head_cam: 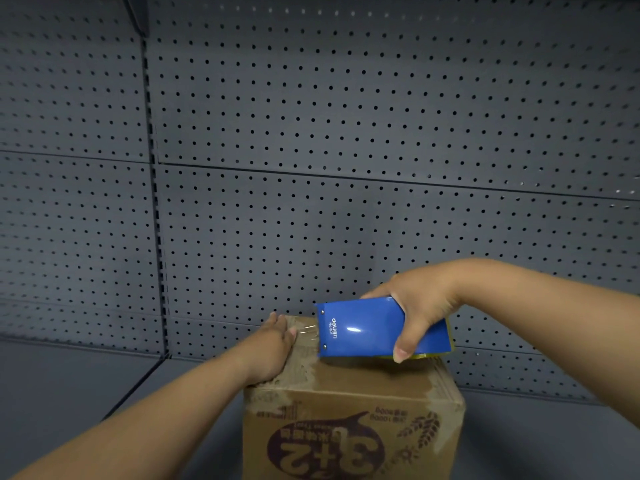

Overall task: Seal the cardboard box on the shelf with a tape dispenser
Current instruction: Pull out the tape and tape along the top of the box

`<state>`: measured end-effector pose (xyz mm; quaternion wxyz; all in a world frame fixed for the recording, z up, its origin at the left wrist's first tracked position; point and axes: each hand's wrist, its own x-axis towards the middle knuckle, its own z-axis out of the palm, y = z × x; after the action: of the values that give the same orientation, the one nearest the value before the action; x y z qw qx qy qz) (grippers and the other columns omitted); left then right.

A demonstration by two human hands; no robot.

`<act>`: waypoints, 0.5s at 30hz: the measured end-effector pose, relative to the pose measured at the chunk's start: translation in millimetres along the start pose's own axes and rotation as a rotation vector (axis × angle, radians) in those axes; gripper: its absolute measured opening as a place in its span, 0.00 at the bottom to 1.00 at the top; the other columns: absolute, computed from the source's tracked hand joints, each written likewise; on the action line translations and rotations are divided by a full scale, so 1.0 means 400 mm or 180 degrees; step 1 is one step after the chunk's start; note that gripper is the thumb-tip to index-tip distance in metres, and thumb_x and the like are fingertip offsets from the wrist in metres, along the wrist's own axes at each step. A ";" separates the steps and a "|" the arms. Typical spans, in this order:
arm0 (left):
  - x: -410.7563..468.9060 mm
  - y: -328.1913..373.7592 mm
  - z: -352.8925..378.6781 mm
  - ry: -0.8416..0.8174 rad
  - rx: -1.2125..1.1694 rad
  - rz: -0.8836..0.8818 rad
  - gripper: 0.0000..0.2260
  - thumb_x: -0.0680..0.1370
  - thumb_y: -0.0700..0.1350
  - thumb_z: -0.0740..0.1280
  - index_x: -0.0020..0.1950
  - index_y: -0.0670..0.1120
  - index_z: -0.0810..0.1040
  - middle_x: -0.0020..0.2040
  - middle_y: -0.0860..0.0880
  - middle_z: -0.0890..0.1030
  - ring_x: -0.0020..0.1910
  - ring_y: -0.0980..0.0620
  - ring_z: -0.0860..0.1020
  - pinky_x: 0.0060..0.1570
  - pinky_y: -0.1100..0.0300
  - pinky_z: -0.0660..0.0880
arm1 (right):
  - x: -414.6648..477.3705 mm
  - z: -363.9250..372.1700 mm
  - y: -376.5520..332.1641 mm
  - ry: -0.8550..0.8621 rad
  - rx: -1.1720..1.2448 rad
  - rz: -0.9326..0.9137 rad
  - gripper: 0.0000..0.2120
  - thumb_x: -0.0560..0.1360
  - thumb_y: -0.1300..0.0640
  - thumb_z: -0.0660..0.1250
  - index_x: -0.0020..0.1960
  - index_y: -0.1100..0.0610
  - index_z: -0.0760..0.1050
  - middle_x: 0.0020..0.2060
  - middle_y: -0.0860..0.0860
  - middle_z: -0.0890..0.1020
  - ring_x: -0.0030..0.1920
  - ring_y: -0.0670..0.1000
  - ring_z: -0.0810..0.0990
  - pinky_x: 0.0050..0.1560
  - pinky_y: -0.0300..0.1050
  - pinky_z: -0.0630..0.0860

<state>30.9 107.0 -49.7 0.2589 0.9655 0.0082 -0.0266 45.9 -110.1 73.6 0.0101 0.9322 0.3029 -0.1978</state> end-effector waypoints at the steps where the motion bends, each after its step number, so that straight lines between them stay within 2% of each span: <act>1: -0.002 0.001 -0.001 0.0003 0.0008 0.0005 0.25 0.83 0.49 0.46 0.77 0.40 0.47 0.79 0.43 0.45 0.78 0.49 0.46 0.74 0.60 0.47 | 0.000 0.000 0.002 0.0002 -0.0007 -0.0026 0.29 0.65 0.48 0.78 0.62 0.42 0.72 0.44 0.40 0.81 0.44 0.44 0.81 0.49 0.41 0.78; 7: -0.013 0.004 -0.002 -0.0025 -0.0005 0.0007 0.25 0.83 0.49 0.46 0.77 0.41 0.46 0.79 0.44 0.44 0.78 0.50 0.45 0.74 0.60 0.46 | -0.011 0.009 0.041 0.0121 0.0039 -0.0111 0.30 0.64 0.48 0.78 0.62 0.40 0.71 0.50 0.42 0.81 0.50 0.46 0.81 0.52 0.44 0.78; 12: -0.007 0.012 -0.002 -0.0031 0.0098 -0.0039 0.25 0.83 0.49 0.45 0.77 0.40 0.47 0.79 0.44 0.44 0.78 0.49 0.47 0.74 0.60 0.47 | -0.011 0.013 0.060 0.0372 0.0197 -0.0284 0.31 0.63 0.48 0.78 0.62 0.39 0.71 0.49 0.40 0.80 0.49 0.46 0.80 0.50 0.42 0.77; 15: -0.002 0.012 0.001 -0.0035 0.0154 -0.0063 0.25 0.83 0.49 0.46 0.77 0.40 0.46 0.79 0.43 0.43 0.78 0.49 0.46 0.74 0.59 0.47 | -0.017 0.012 0.053 0.0733 -0.0031 -0.0198 0.39 0.63 0.47 0.78 0.66 0.39 0.60 0.48 0.41 0.75 0.48 0.47 0.77 0.47 0.42 0.74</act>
<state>30.2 102.6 -47.4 0.2353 0.9712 0.0157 -0.0346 51.1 -132.0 69.7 -0.0263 0.9388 0.3318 -0.0882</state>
